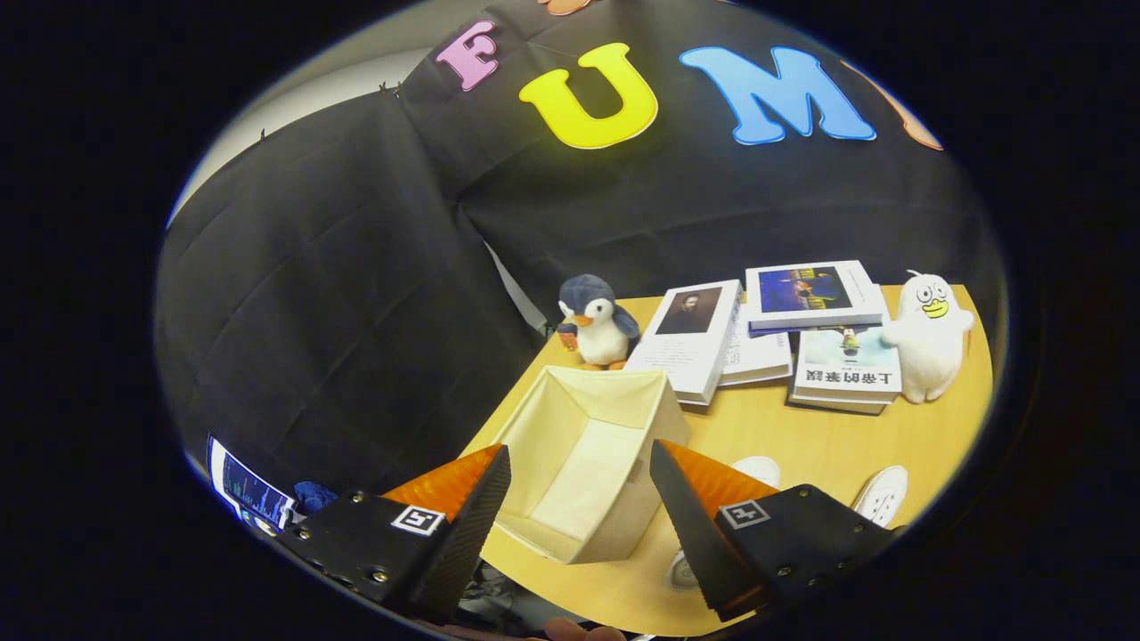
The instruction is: Open the storage box then place both shoes into the box .Put the left shoe in first, then the right shoe, with the right side of both shoes facing outward in a uniform manner.
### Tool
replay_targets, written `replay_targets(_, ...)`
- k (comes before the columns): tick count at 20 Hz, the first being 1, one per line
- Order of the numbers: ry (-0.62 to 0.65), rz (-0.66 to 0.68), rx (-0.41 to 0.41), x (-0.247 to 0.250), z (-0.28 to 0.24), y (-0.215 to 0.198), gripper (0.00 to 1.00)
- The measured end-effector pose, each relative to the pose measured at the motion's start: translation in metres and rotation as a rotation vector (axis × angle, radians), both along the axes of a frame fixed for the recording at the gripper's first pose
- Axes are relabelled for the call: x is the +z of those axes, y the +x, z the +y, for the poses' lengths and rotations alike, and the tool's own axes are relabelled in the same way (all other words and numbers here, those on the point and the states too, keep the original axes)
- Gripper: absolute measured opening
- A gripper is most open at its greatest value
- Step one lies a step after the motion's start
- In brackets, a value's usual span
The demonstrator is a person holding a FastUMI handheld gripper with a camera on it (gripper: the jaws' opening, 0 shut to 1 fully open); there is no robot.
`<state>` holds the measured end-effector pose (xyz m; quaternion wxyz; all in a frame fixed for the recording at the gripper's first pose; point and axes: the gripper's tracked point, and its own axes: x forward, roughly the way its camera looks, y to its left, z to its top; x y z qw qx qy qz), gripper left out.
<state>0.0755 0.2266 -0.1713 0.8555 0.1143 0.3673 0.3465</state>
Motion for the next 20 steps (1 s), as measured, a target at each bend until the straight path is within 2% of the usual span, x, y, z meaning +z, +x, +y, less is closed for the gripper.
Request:
replay_targets(5, -0.101, -0.015, -0.075, -0.030, -0.047, 0.005, 0.96)
replay_targets(8, -0.143, 0.022, -0.097, -0.057, -0.067, -0.001, 0.95)
replay_targets(15, -0.258, 0.110, -0.103, -0.121, -0.101, -0.017, 0.95)
replay_targets(20, -0.313, 0.153, -0.081, -0.156, -0.106, -0.026, 0.94)
